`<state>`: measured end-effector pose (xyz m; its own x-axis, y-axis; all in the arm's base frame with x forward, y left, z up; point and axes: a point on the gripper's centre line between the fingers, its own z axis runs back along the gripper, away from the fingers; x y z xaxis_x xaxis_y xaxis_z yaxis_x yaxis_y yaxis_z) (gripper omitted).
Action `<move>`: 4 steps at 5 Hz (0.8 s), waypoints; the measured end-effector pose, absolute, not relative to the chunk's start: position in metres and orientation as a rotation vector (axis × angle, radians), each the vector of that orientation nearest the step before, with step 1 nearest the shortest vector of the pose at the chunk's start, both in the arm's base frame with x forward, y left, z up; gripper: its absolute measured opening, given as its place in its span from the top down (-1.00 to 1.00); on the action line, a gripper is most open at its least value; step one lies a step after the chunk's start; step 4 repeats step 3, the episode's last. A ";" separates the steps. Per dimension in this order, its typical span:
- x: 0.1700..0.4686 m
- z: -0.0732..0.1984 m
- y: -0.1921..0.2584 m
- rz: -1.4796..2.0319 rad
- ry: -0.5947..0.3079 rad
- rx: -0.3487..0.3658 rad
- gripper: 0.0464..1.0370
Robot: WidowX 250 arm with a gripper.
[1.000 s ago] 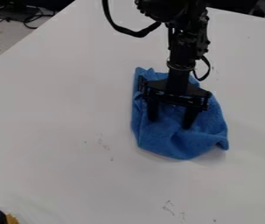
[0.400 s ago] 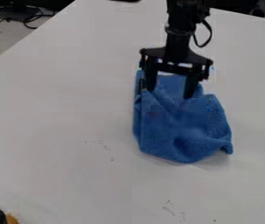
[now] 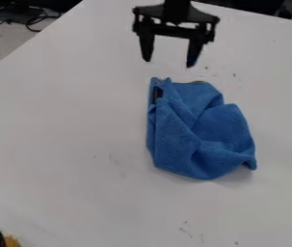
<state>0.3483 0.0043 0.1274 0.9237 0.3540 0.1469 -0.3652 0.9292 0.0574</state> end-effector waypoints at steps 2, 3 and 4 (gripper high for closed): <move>0.300 0.135 0.074 0.567 -0.065 0.049 -0.93; 0.263 0.128 0.094 0.650 -0.056 0.009 -0.93; 0.263 0.128 0.094 0.650 -0.056 0.009 -0.93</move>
